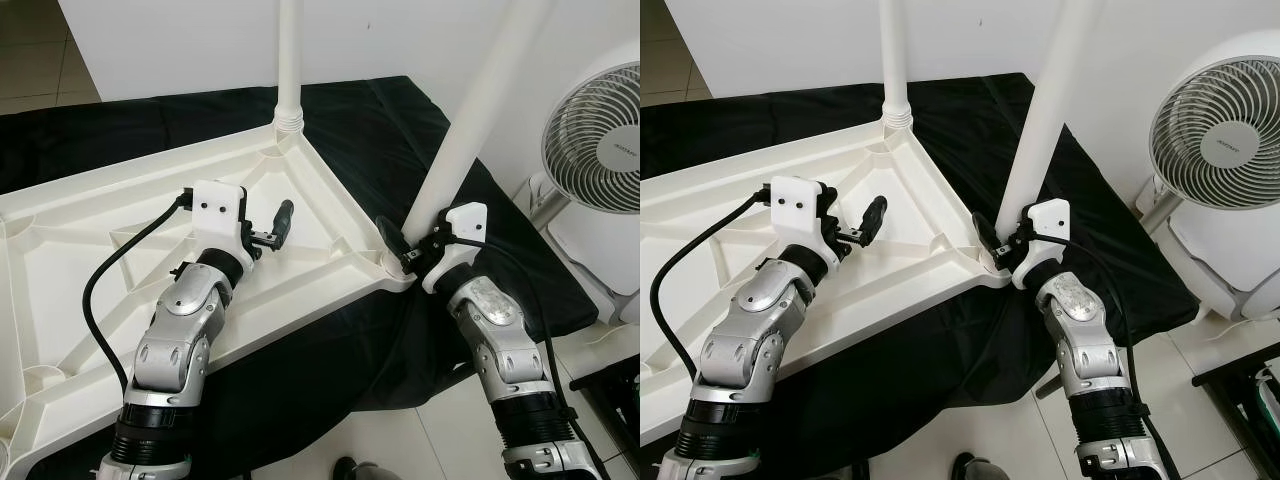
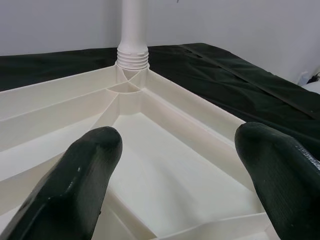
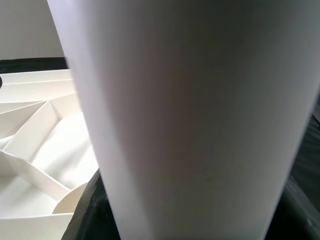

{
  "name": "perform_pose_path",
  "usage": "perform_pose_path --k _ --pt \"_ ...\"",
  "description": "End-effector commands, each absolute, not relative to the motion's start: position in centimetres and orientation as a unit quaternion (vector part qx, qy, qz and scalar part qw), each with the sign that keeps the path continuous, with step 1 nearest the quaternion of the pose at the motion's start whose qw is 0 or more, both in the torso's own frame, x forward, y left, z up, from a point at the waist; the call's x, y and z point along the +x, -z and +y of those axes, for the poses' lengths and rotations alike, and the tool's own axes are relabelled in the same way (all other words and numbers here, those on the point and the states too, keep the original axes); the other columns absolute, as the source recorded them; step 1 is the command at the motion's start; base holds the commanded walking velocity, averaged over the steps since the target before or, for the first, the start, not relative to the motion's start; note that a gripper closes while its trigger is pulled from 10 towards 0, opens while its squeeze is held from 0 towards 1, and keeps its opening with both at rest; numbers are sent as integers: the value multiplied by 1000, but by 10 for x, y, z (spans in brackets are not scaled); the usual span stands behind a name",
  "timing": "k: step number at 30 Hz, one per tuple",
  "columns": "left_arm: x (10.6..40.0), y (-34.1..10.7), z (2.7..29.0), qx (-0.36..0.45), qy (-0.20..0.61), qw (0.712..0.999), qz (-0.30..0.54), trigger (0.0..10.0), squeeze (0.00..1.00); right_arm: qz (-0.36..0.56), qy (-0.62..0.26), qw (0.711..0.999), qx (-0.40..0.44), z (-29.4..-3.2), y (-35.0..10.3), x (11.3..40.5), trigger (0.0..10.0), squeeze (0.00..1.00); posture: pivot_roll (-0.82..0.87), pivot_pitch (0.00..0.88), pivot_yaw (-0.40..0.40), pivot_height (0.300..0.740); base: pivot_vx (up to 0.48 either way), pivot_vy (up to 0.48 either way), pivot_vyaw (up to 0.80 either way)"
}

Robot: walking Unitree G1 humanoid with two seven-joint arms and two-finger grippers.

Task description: Building children table

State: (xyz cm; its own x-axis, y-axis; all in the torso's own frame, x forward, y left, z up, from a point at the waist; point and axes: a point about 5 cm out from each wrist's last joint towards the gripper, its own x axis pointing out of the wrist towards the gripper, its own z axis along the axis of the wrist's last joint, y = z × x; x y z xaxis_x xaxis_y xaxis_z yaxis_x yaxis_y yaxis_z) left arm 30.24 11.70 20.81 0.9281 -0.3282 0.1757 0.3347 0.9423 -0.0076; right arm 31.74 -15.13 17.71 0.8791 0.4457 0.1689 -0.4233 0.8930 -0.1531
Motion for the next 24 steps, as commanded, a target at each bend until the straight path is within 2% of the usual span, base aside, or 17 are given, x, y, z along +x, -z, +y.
perform_pose_path --k 1,5,9,12,24 --pt "301 -207 118 -18 151 985 -83 10000 0 -10 -207 977 -50 -159 -139 312 10000 0 67 192 -21 740 0 0 0" --pt "300 -207 119 -17 150 985 -83 10000 0 -16 -183 982 -41 -156 -140 311 10000 0 78 199 -25 740 0 0 0" --pt "300 -207 118 -20 149 985 -82 10000 0 -26 -80 996 -24 -148 -143 316 10000 0 76 197 -34 740 0 0 0" --pt "299 -206 116 -22 149 985 -83 10000 0 -22 -42 999 -10 -147 -143 319 10000 0 82 195 -49 740 0 0 0" --pt "296 -206 120 -27 131 987 -86 10000 0 -14 68 997 15 -129 -147 331 10000 0 108 187 -88 740 0 0 0"
